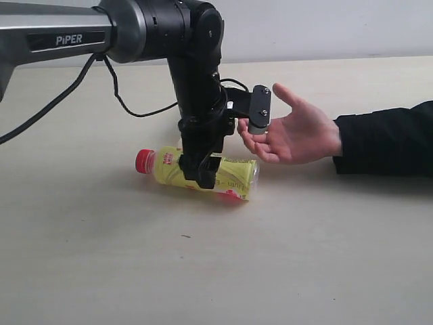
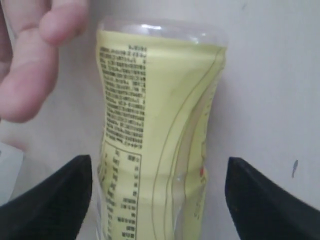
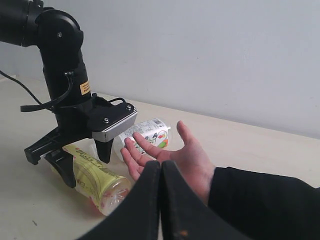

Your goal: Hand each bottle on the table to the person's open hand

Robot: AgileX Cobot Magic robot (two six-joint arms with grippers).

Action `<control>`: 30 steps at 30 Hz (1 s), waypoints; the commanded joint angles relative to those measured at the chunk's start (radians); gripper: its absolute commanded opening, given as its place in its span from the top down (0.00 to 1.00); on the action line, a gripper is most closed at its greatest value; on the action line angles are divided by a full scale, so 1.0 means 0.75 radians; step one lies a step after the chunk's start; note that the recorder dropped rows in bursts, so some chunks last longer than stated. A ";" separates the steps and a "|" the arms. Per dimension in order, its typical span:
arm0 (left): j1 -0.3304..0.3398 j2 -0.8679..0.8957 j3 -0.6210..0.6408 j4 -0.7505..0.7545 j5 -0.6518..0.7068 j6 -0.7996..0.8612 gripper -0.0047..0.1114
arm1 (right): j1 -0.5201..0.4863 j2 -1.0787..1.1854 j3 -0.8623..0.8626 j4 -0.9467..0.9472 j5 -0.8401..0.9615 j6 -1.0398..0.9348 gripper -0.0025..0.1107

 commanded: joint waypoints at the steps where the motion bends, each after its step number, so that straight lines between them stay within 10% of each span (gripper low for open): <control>1: -0.008 0.023 -0.002 -0.008 -0.013 -0.004 0.35 | -0.003 -0.006 0.005 0.000 -0.015 0.000 0.98; 17: -0.008 0.090 -0.002 -0.008 -0.018 -0.004 0.37 | -0.003 -0.006 0.005 0.000 -0.015 0.000 0.98; 30: -0.044 0.082 -0.002 -0.014 0.088 -0.007 0.96 | -0.003 -0.006 0.005 0.000 -0.015 0.000 0.98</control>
